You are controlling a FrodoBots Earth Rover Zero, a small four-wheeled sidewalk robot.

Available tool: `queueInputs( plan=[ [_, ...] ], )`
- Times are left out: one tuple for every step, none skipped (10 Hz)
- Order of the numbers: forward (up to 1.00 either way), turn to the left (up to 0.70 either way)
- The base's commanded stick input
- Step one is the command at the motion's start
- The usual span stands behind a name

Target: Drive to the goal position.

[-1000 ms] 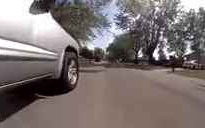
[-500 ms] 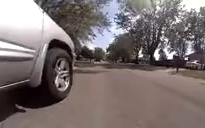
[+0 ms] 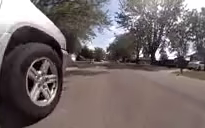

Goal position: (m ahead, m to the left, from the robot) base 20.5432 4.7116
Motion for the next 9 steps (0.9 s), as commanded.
queueInputs(
  plan=[
    [1.0, 0.0],
    [1.0, 0.0],
    [1.0, 0.01],
    [1.0, 0.02],
    [1.0, 0.01],
    [1.0, 0.02],
    [1.0, 0.04],
    [1.0, 0.06],
    [1.0, 0.06]
  ],
)
